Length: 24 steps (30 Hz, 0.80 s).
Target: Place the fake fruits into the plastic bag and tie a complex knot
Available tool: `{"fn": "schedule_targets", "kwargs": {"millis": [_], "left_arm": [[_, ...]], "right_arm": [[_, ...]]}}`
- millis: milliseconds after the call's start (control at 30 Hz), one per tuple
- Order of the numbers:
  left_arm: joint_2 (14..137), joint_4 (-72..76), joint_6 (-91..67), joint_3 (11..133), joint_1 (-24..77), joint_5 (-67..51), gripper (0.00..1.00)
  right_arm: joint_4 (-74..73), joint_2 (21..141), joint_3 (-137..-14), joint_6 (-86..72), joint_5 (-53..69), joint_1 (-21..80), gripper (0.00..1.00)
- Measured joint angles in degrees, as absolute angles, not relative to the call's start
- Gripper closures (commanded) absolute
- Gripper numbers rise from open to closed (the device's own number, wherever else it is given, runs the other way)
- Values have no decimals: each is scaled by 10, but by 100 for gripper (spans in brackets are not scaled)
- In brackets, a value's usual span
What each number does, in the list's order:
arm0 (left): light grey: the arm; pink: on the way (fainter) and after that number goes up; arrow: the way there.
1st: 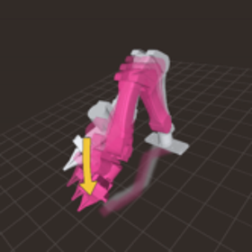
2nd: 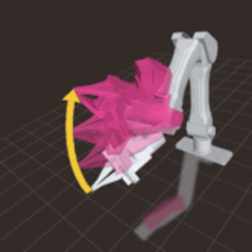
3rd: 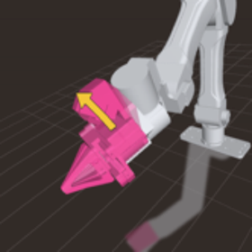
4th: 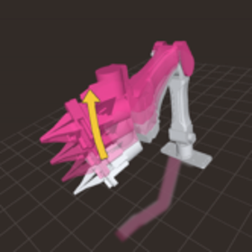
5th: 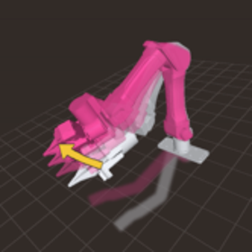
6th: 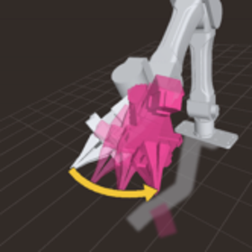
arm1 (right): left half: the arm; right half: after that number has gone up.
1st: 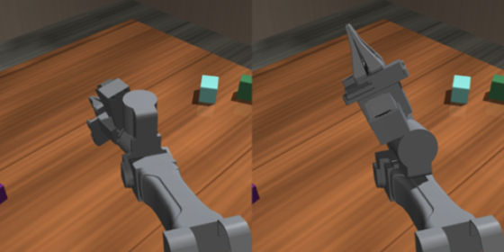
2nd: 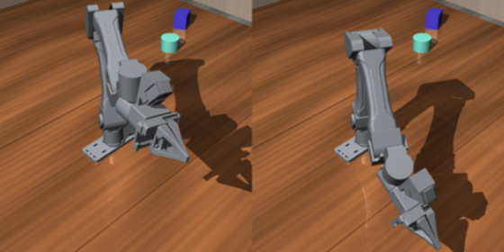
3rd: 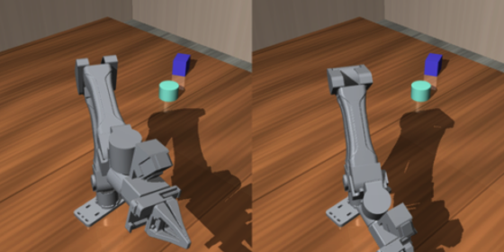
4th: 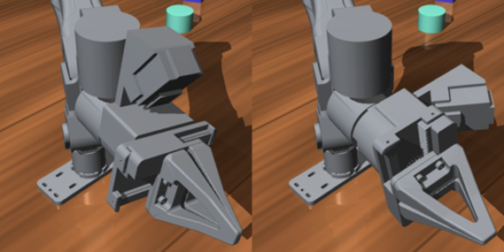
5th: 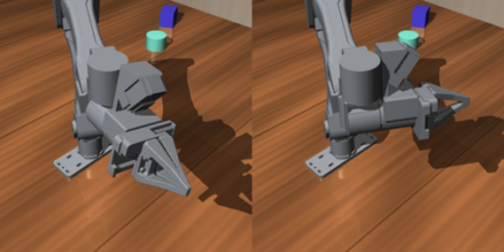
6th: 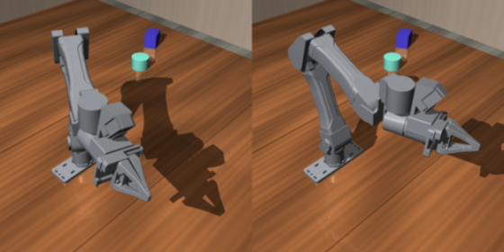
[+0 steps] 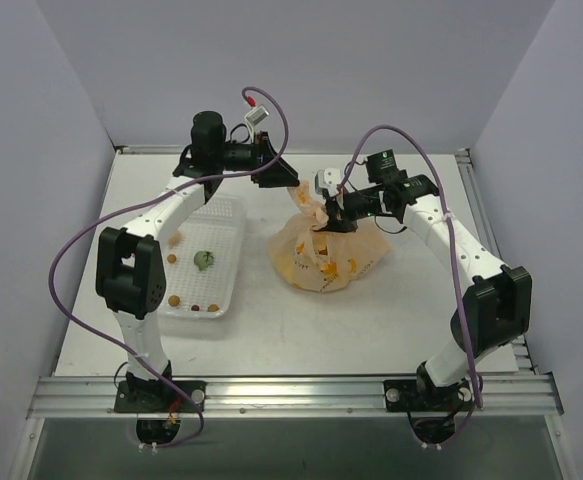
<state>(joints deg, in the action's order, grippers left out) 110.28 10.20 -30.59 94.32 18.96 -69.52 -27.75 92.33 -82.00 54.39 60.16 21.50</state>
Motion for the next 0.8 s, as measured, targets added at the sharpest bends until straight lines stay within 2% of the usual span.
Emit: {"fn": "schedule_targets", "kwargs": {"millis": [567,700,800], "left_arm": [[1111,80,-291,962,191,-717,29],[1128,4,-229,992,191,-712,37],[1133,-36,-200,996,191,-714,49]], "right_arm": [[-290,923,-811,580,594,218,100],[-291,923,-811,586,593,218,100],[-293,923,-811,586,593,218,100]]}}
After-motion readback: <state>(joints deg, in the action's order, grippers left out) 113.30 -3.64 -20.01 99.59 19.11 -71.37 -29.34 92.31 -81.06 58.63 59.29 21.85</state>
